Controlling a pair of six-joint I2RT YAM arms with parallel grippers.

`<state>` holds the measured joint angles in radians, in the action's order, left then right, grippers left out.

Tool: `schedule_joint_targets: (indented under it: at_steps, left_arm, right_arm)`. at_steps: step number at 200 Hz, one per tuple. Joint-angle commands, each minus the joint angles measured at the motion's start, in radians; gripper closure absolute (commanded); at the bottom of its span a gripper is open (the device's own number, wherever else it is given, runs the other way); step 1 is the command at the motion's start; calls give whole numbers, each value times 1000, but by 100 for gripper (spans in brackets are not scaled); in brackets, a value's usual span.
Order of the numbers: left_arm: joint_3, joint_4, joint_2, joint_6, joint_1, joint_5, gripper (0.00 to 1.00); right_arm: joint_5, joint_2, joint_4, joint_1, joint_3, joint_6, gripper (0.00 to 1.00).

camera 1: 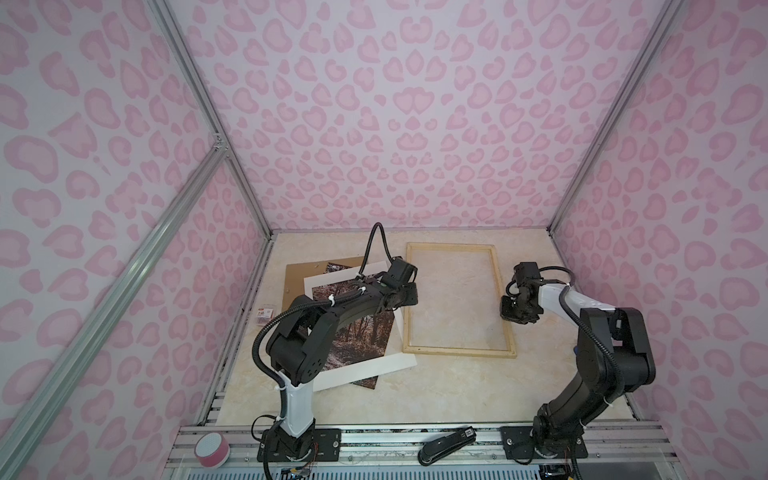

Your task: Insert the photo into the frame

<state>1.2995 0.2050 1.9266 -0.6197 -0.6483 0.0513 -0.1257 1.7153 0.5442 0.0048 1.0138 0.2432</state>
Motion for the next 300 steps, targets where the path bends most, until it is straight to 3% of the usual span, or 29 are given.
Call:
schedule_joint_targets:
  at_steps: [1,57,126,159,300]
  left_arm:
    - [14,48,17,10,-7,59,57]
    - [11,75,7,22,-17,107,57]
    - [-26,77,-55,7,-25,125,56]
    - [-75,83,-112,0,-24,182,56]
    - [-114,119,-132,-3,-24,220,56]
  right_arm:
    - [8,22,-8,-4,36,-3,73]
    - [17,76,37,-15,256,-24,63]
    - [-124,275,-36,-15,513,-30,65]
    - [-134,366,-47,9,594,-25,64]
    - [-98,484,-30,64,644,-30,63]
